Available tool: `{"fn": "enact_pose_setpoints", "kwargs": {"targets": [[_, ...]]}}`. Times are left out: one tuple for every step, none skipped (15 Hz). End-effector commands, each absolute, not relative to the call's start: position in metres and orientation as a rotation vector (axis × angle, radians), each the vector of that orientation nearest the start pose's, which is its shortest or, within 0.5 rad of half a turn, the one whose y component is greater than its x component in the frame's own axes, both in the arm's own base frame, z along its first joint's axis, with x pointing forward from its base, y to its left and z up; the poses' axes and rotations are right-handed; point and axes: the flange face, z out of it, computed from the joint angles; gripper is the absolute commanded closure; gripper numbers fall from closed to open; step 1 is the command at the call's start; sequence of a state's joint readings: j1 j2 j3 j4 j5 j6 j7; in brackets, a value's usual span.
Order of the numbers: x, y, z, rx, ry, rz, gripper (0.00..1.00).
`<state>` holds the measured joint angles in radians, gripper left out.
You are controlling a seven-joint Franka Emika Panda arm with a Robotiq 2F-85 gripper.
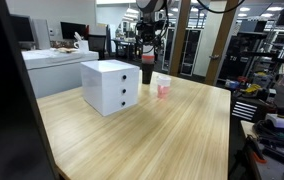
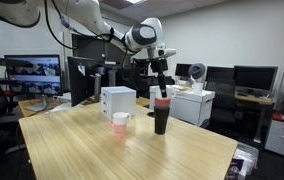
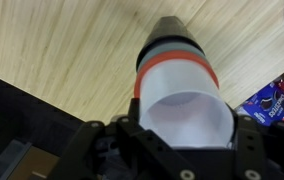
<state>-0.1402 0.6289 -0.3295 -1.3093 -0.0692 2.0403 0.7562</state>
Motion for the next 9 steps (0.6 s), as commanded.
{"fn": "enact_pose_setpoints", "kwargs": {"targets": [[0.681, -0.281, 0.414, -2.857, 1.781, -0.315, 0.53], [0.682, -0.281, 0.417, -2.856, 1.779, -0.322, 0.53], [0.682, -0.280, 0.419, -2.854, 1.778, -0.326, 0.53], [0.683, -0.280, 0.421, -2.854, 1.777, -0.332, 0.53], [0.684, -0.279, 0.427, -2.851, 1.776, -0.344, 0.53], [0.684, -0.280, 0.427, -2.851, 1.777, -0.343, 0.53], [0.684, -0.280, 0.429, -2.850, 1.776, -0.347, 0.53], [0.684, -0.278, 0.429, -2.849, 1.775, -0.351, 0.53], [0.683, -0.278, 0.432, -2.847, 1.772, -0.357, 0.53]]}}
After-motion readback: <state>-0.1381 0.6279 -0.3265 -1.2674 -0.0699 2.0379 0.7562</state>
